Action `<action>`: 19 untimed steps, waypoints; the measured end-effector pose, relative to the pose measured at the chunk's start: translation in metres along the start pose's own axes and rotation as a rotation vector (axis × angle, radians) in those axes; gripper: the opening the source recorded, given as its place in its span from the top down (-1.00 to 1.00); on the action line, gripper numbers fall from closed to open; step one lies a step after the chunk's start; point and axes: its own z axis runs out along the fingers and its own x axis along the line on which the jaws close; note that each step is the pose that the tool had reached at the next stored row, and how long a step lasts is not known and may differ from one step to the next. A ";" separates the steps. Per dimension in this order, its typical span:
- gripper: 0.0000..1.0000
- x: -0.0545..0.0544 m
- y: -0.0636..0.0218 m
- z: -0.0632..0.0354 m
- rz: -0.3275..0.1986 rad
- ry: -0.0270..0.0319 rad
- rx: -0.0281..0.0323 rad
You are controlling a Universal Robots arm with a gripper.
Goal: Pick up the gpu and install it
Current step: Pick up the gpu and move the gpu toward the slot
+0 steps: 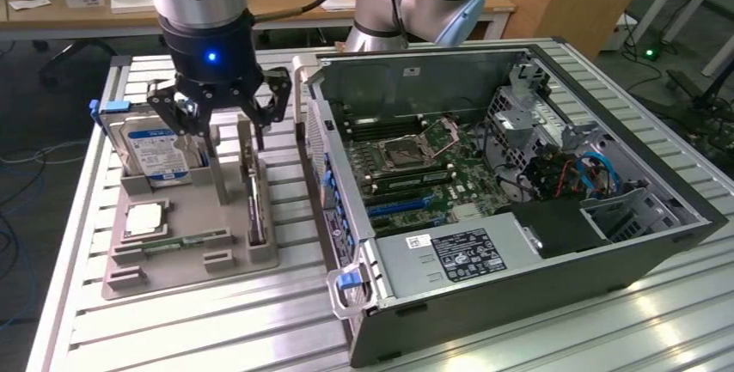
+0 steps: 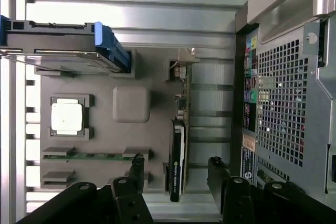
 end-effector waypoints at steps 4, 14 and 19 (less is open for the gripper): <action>-0.22 0.000 -0.0035 0.0044 0.004 -0.0012 0.0003; -0.22 -0.002 -0.0078 0.0202 0.009 -0.0041 0.0003; -0.22 -0.003 -0.0082 0.0292 0.010 -0.0042 0.0004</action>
